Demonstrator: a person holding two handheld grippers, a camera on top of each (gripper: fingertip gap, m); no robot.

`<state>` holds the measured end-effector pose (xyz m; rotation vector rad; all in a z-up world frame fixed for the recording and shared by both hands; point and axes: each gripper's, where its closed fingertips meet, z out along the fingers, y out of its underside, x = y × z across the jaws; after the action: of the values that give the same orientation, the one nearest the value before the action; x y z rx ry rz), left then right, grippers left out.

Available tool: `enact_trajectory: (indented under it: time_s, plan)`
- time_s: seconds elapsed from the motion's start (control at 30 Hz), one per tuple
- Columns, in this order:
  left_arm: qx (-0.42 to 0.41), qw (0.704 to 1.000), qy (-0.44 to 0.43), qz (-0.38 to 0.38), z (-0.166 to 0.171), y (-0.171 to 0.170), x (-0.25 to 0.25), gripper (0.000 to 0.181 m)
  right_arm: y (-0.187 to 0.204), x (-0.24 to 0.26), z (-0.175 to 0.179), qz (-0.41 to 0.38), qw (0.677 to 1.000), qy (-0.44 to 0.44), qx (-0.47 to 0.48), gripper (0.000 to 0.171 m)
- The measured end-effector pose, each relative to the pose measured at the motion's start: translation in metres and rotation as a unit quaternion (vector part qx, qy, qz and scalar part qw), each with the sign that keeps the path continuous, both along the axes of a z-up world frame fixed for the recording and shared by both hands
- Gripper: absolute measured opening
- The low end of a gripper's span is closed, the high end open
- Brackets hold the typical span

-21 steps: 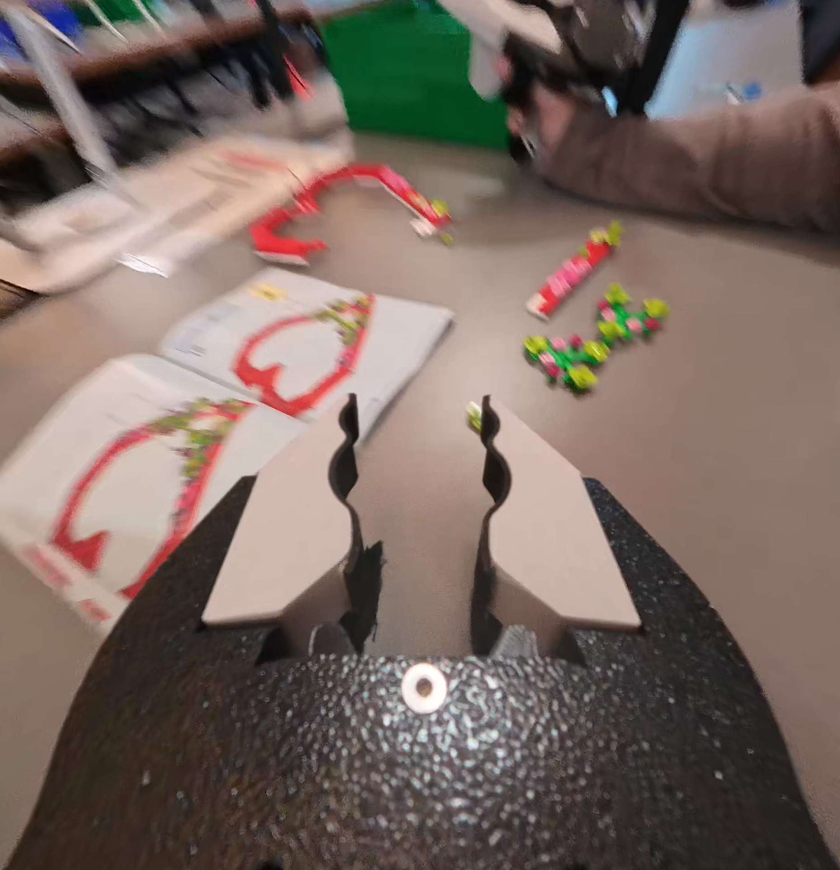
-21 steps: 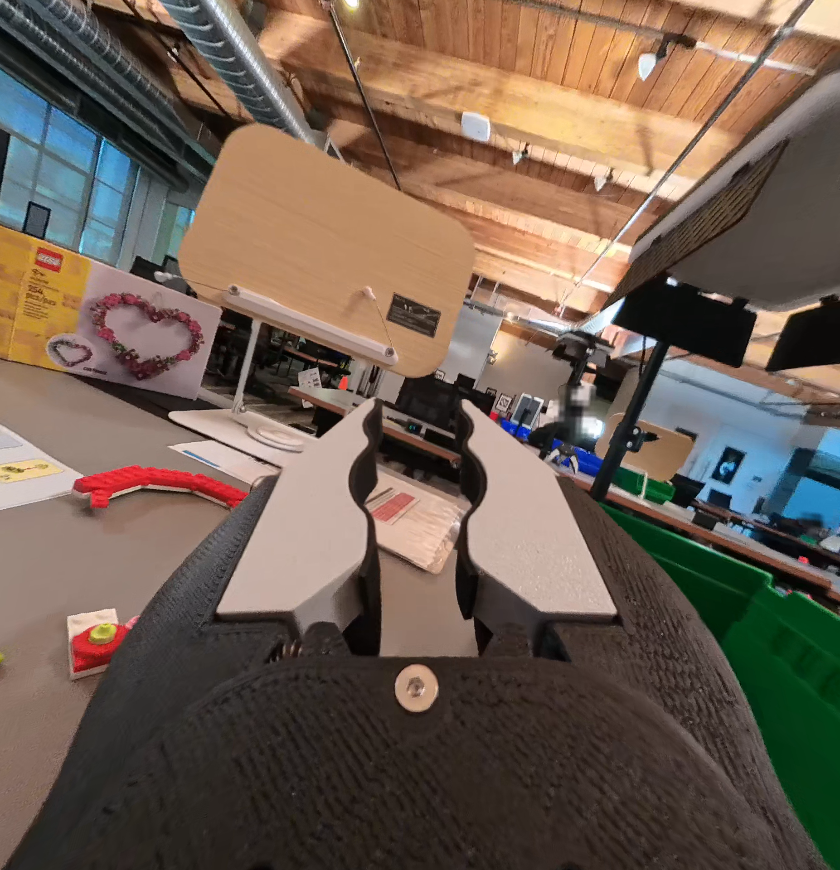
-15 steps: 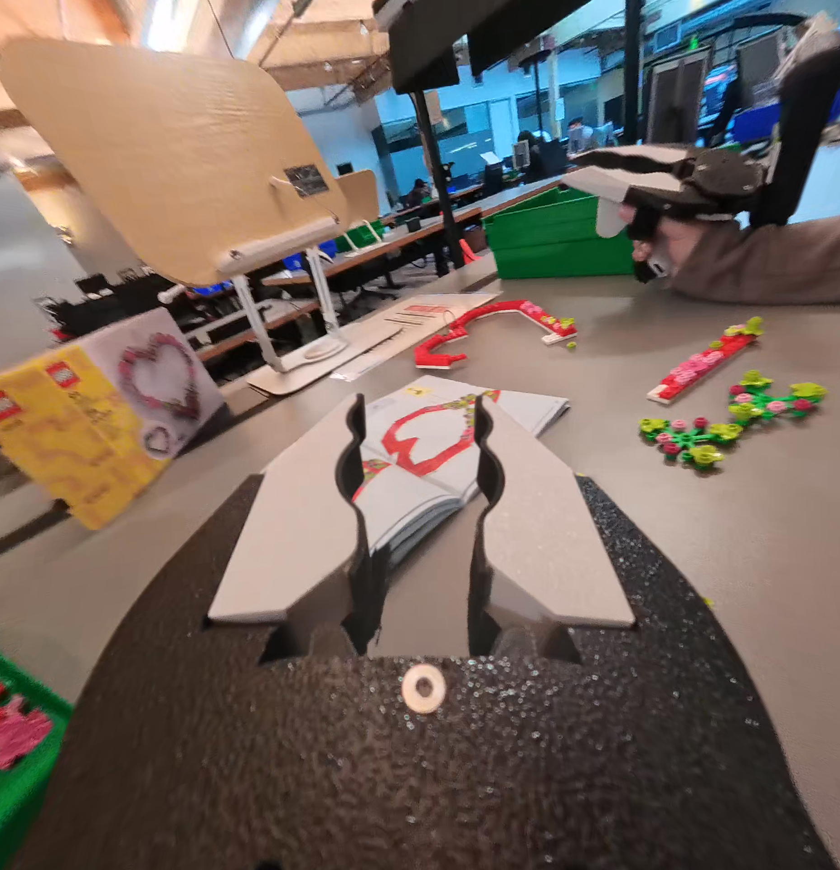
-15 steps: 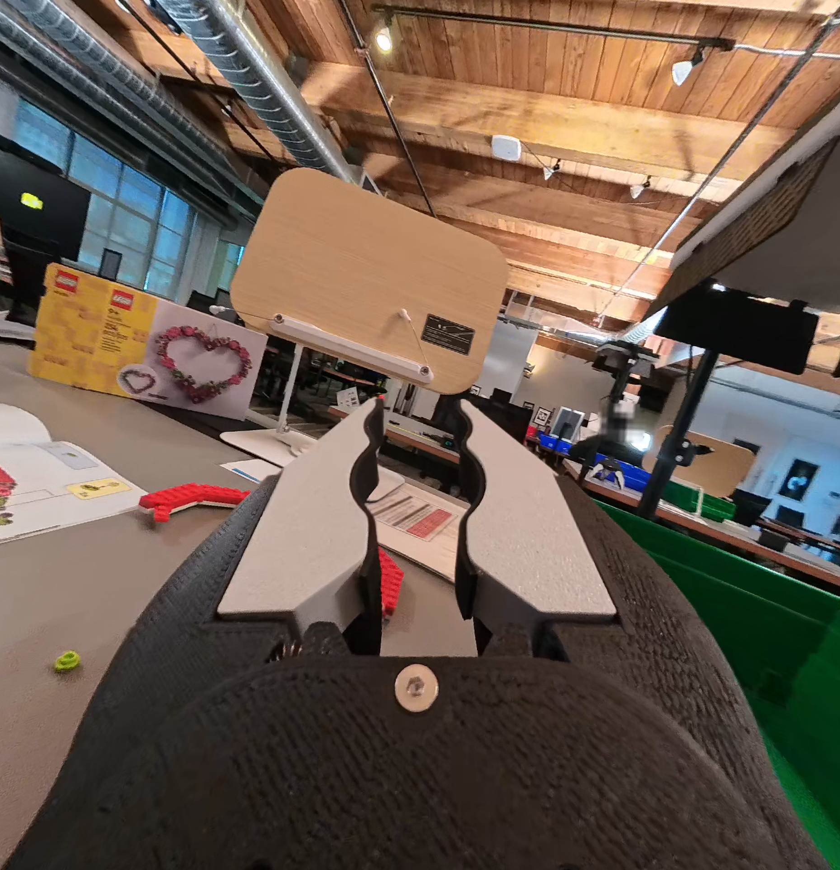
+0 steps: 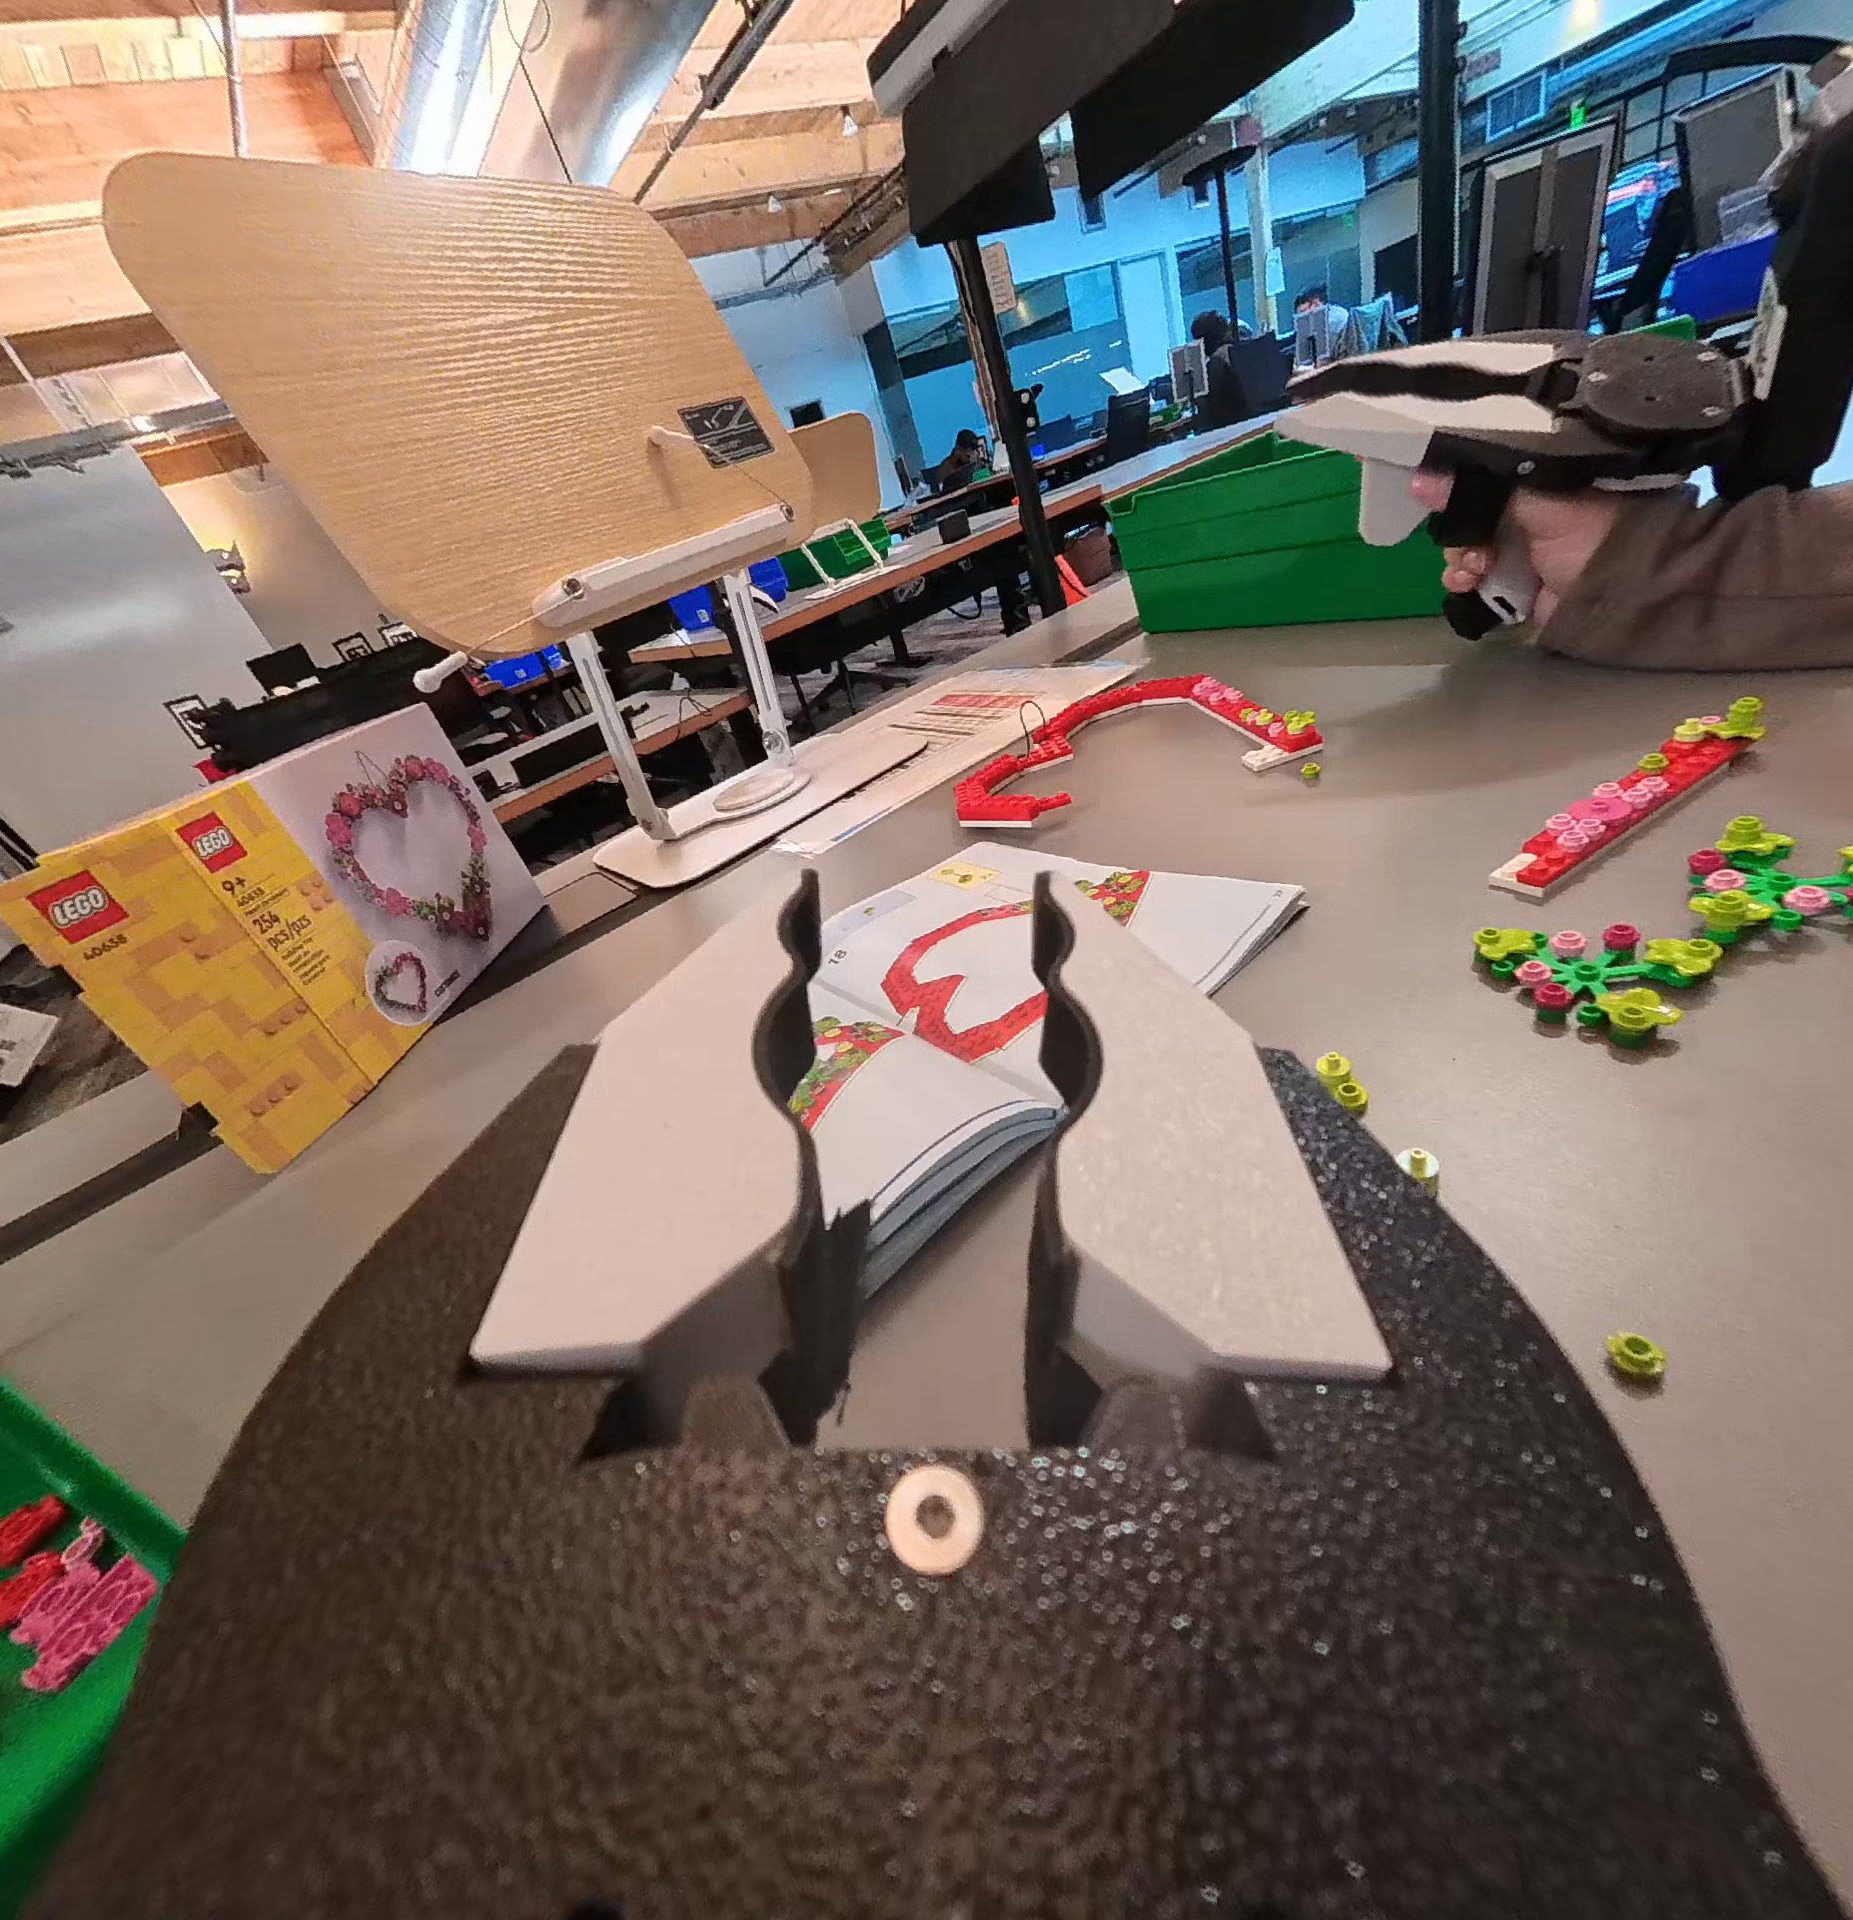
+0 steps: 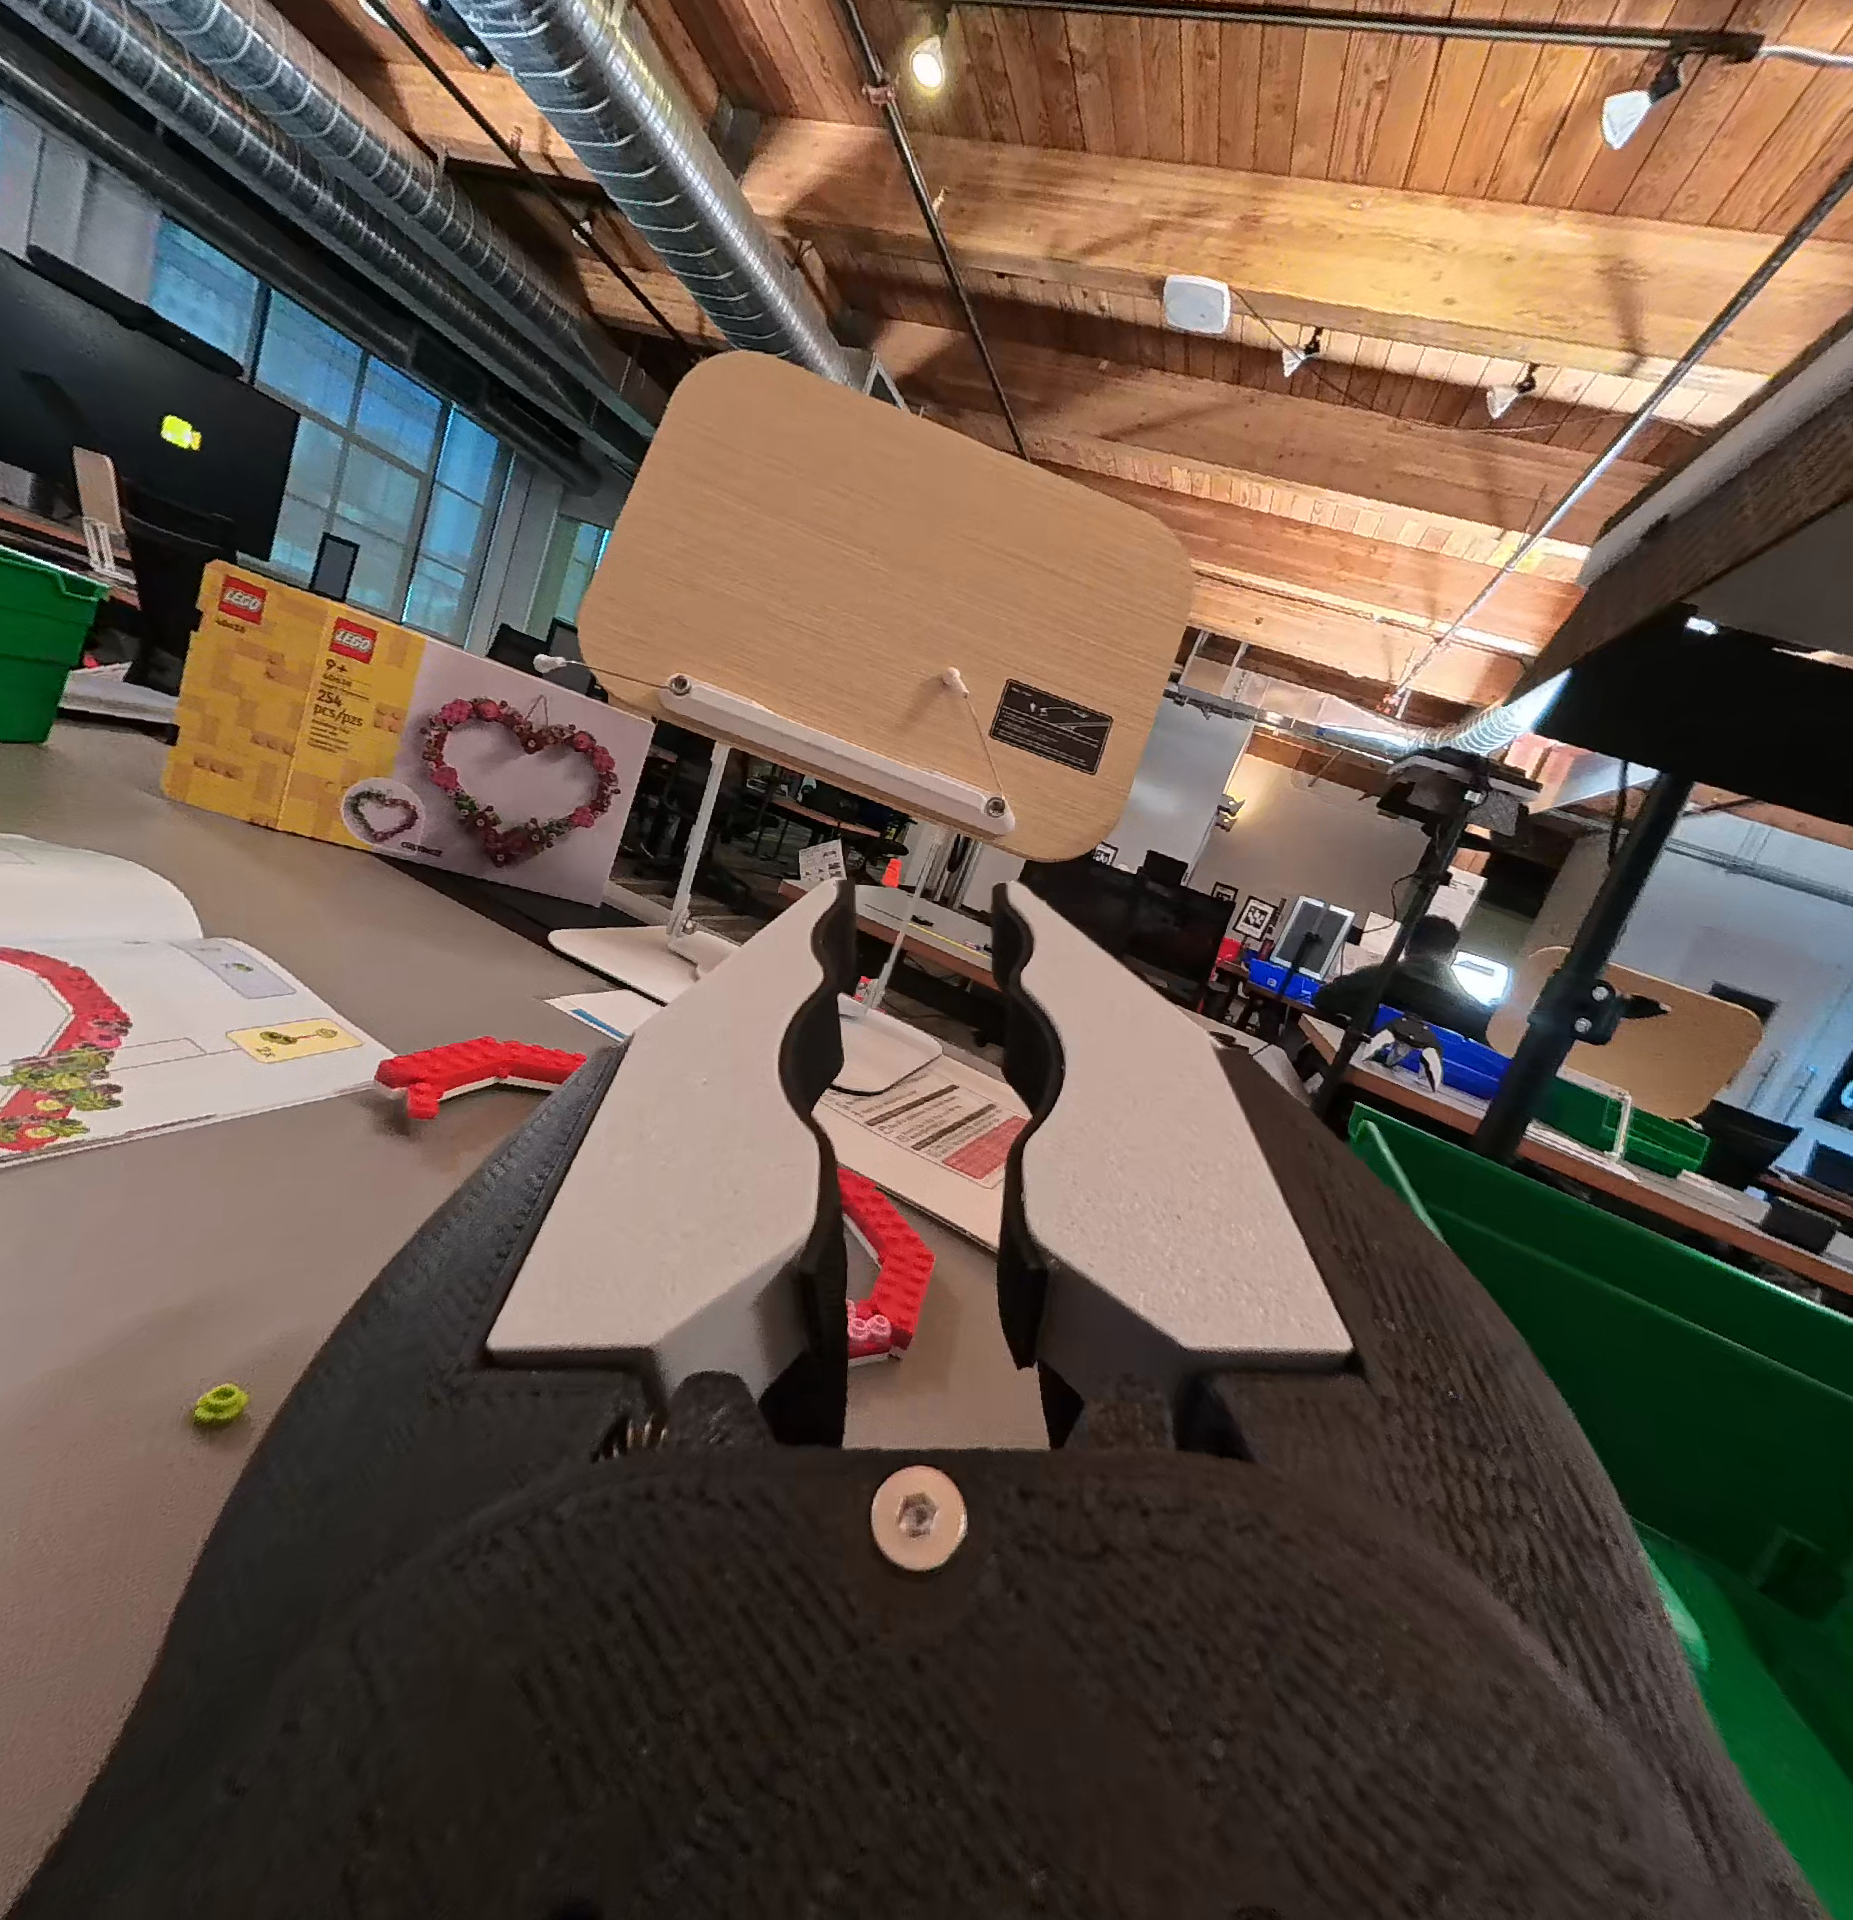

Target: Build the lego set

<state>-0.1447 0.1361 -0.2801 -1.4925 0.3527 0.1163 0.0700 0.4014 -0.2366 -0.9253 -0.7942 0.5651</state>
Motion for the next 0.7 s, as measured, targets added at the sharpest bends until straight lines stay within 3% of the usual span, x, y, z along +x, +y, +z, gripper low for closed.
enact_trajectory:
  time_s: [0.27,0.37,0.53,0.7]
  plan:
    - [-0.014,0.999,-0.028,-0.038,-0.001,-0.003,0.012,0.037,-0.002,-0.006,-0.005,0.005,1.000,-0.018,0.004,0.023]
    - [-0.098,0.987,-0.087,-0.093,-0.012,-0.005,0.030,0.061,-0.001,-0.006,-0.006,0.005,1.000,-0.019,0.001,0.022]
    - [-0.191,0.972,-0.049,-0.131,-0.036,-0.015,0.069,0.036,-0.002,-0.007,-0.007,0.012,1.000,-0.021,-0.001,0.022]
    - [-0.276,0.953,-0.027,-0.122,-0.056,-0.014,0.086,0.041,-0.006,-0.010,-0.008,0.024,0.999,-0.030,0.007,0.021]
